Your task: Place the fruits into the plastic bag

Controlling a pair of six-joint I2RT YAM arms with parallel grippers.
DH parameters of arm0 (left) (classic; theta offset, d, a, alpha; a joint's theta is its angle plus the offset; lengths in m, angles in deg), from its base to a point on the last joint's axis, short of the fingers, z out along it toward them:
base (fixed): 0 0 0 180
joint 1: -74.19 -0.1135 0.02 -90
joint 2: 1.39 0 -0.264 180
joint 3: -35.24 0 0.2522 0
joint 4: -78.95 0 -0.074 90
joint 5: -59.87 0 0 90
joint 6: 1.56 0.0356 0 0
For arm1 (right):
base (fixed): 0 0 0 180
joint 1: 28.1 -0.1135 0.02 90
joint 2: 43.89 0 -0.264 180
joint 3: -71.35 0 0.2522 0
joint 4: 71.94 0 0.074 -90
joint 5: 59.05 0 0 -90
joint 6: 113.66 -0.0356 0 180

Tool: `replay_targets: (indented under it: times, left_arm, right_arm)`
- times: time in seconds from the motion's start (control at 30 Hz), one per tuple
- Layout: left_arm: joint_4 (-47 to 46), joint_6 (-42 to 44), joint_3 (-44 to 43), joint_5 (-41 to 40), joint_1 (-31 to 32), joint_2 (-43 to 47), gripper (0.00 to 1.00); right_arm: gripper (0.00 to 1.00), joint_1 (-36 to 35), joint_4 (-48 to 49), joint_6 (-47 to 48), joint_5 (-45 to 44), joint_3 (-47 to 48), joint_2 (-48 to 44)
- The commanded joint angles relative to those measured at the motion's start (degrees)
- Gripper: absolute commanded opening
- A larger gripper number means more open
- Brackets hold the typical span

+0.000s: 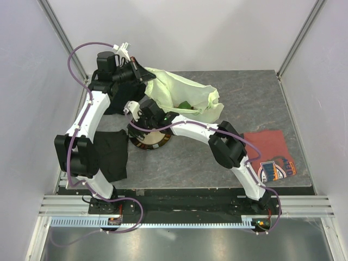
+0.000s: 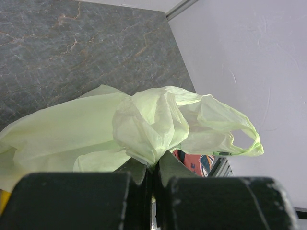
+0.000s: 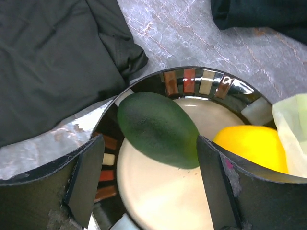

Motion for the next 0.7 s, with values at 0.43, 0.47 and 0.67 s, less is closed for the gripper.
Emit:
replay_targets:
  times: [0.43, 0.47, 0.67]
  left_arm:
    - [-1.57, 0.29, 0.45, 1.06, -0.04, 2.16, 0.01]
    - [-1.57, 0.29, 0.45, 1.06, -0.04, 2.25, 0.02]
    - [-1.48, 0.47, 0.63, 0.89, -0.04, 2.33, 0.02]
  right_arm:
    - [0.86, -0.03, 0.79, 8.91, 2.74, 9.43, 9.48]
    - [0.86, -0.03, 0.61, 8.82, 2.74, 9.34, 9.75]
    - [0.80, -0.03, -0.27, 8.38, 2.83, 7.24, 9.49]
